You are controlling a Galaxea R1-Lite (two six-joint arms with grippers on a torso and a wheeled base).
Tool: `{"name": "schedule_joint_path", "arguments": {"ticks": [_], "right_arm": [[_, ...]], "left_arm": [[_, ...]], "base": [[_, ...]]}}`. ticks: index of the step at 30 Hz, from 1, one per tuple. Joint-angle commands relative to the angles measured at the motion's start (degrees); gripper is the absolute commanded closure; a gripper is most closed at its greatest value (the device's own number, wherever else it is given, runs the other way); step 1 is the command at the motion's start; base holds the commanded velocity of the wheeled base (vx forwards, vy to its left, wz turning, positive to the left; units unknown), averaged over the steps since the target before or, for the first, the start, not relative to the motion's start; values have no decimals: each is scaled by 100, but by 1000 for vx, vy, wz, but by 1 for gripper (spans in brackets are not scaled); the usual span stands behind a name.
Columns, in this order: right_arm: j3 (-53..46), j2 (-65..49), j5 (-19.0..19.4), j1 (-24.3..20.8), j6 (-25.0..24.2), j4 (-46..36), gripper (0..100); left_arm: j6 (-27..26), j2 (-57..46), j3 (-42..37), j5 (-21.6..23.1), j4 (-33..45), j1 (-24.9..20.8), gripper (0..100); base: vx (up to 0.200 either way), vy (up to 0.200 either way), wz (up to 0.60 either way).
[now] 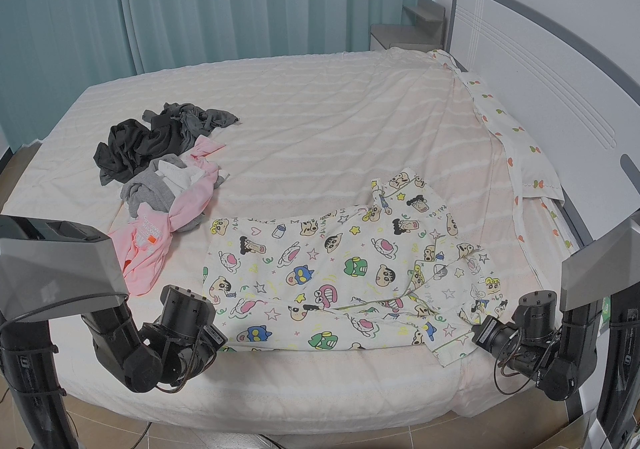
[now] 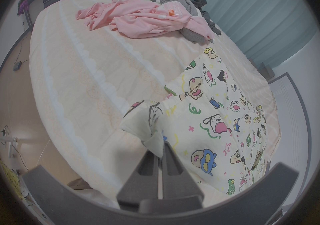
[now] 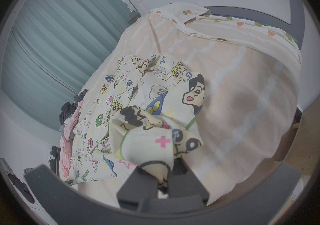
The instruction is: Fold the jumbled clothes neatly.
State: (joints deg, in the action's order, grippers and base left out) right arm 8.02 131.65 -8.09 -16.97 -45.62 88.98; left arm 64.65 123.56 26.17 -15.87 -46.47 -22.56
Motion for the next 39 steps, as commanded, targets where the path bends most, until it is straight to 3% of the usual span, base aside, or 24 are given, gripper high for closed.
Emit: {"name": "schedule_joint_path", "arguments": {"ticks": [1,13,14,23,31,39], "right_arm": [[-222,-166,1,-70,0,76,100],[-204,-69,36,-166,-44,76,100],[-204,-69,36,-166,-53,85,0],[-459,-227,-17,-131,-167,85,0],[-785,-1519,-166,220,-123,76,0],[-793,-2161,-324,449,150,76,0]], "left_arm": [[4,-131,-192,119,-2,-2,100],[39,-140,-253,234,-2,-2,100],[39,-140,-253,234,-2,-2,0],[-22,-377,-394,216,-11,6,0],[-172,-1810,-420,603,6,6,0],[-471,-1994,-262,708,-11,-2,0]], "base": [[0,0,0],[0,0,0],[0,0,0],[0,0,0],[0,0,0],[75,0,0]]}}
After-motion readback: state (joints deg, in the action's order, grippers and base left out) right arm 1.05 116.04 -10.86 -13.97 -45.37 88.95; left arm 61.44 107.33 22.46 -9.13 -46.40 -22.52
